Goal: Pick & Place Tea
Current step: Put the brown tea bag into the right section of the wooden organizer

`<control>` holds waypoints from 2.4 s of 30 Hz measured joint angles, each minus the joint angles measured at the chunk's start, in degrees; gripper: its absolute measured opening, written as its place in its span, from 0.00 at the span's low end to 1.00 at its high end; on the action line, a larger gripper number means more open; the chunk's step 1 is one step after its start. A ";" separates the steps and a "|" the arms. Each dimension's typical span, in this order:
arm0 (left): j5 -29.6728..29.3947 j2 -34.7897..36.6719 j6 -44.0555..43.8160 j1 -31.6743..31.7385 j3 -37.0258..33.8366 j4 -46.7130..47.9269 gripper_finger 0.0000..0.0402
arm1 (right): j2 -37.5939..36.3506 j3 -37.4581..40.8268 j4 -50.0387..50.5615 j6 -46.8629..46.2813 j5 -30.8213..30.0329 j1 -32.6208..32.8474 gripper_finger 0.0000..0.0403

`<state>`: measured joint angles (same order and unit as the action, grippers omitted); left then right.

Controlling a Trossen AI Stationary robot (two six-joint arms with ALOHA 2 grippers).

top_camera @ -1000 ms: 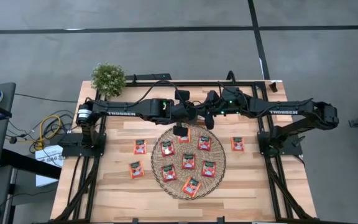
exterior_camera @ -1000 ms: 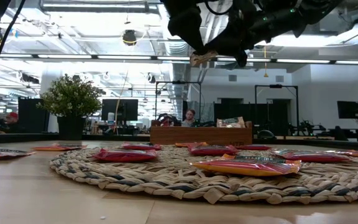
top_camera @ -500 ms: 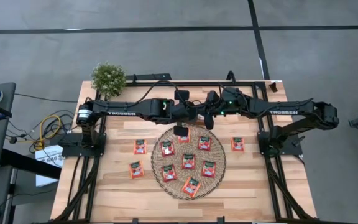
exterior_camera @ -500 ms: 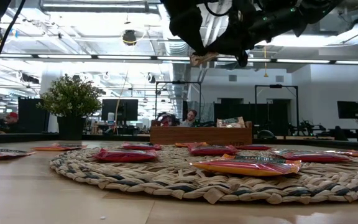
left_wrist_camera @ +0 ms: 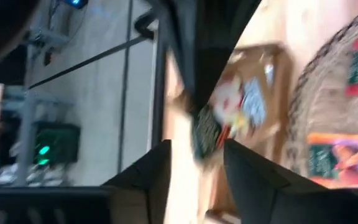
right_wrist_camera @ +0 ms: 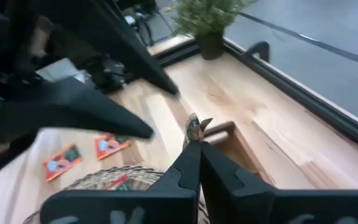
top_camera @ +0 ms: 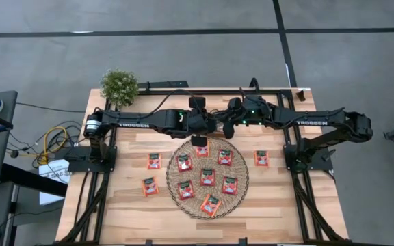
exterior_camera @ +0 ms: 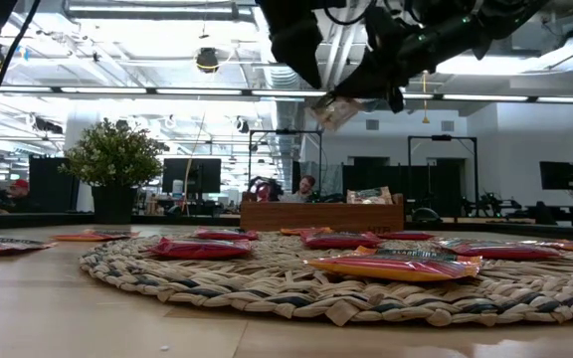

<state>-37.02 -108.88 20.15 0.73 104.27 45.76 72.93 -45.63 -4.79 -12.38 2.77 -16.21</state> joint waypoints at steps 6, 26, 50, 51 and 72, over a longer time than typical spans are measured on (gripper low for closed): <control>-0.67 0.00 -8.09 1.29 0.00 15.11 0.44 | 0.00 0.13 4.93 -2.76 -3.22 -0.07 0.00; 23.64 18.07 -32.98 6.40 -33.18 -3.75 0.44 | -8.94 22.11 -17.49 -13.79 -18.11 1.02 0.00; 23.30 51.66 -42.83 6.38 -59.96 -26.48 0.44 | 8.57 25.36 -34.77 -16.13 -30.79 6.33 0.00; 23.27 53.17 -42.93 6.38 -61.09 -26.97 0.44 | 8.87 25.47 -34.68 -16.14 -31.28 6.68 0.00; 22.73 66.07 -44.38 6.34 -66.73 -28.80 0.44 | 12.79 25.35 -37.47 -12.63 -41.21 9.38 0.00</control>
<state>-14.29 -42.81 -24.23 7.07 37.54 16.95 85.71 -20.27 -42.26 -25.02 -38.45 -6.83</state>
